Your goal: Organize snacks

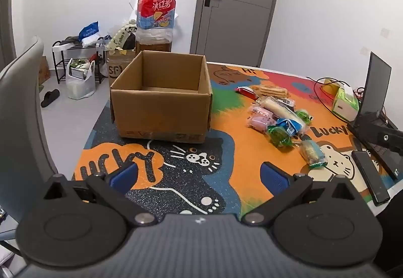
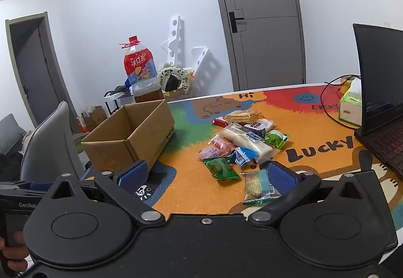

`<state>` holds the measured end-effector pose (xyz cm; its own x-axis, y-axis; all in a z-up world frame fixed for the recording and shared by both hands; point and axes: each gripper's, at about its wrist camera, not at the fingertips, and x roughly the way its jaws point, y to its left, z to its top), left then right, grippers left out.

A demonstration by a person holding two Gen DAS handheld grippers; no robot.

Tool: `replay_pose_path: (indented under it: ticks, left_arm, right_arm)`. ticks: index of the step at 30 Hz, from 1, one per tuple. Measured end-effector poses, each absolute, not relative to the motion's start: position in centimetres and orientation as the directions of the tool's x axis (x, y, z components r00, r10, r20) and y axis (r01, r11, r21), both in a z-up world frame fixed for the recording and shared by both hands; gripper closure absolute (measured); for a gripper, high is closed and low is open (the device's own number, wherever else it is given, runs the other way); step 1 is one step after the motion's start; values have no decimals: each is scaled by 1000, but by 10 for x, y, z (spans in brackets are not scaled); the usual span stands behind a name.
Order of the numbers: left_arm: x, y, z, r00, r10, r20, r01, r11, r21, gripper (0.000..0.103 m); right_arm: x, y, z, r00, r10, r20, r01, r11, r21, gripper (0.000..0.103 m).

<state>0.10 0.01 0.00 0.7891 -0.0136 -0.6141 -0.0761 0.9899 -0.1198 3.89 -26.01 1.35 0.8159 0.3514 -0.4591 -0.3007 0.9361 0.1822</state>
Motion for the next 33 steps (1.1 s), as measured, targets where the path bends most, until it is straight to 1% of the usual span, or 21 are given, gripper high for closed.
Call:
replay_pose_path:
  ticks: [4, 6, 33]
  left_arm:
    - [4, 0, 1, 785, -17, -619, -74, 990, -121, 0]
    - [-1, -5, -2, 801, -23, -598, -58, 992, -115, 0]
    - [-3, -5, 3, 803, -29, -595, -53, 991, -120, 0]
  right_arm:
    - [39, -260, 12, 815, 349, -463, -299, 937, 180, 0]
    - [38, -261, 12, 818, 348, -458, -297, 937, 183, 0]
    - [38, -261, 14, 820, 336, -463, -290, 942, 169, 0]
